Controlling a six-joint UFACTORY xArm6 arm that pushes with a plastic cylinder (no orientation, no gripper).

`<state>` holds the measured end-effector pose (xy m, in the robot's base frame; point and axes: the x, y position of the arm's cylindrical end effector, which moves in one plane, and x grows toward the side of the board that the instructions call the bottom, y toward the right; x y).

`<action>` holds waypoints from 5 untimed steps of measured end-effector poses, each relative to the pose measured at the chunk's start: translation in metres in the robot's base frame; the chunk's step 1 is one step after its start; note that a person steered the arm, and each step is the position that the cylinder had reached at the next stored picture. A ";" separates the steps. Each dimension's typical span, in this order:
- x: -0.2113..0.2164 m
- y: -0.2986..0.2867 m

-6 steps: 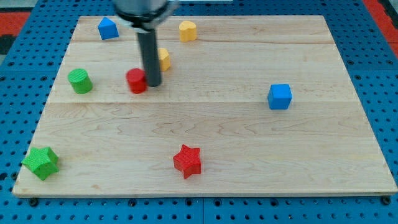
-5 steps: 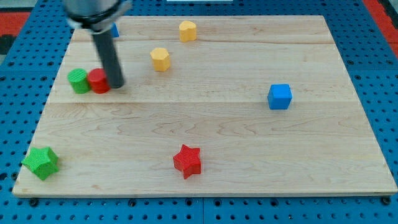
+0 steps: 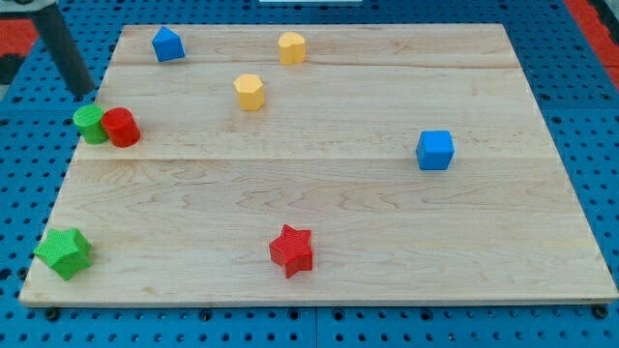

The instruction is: Move the green circle and the red circle right a bit

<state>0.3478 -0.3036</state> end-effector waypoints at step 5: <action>0.081 0.034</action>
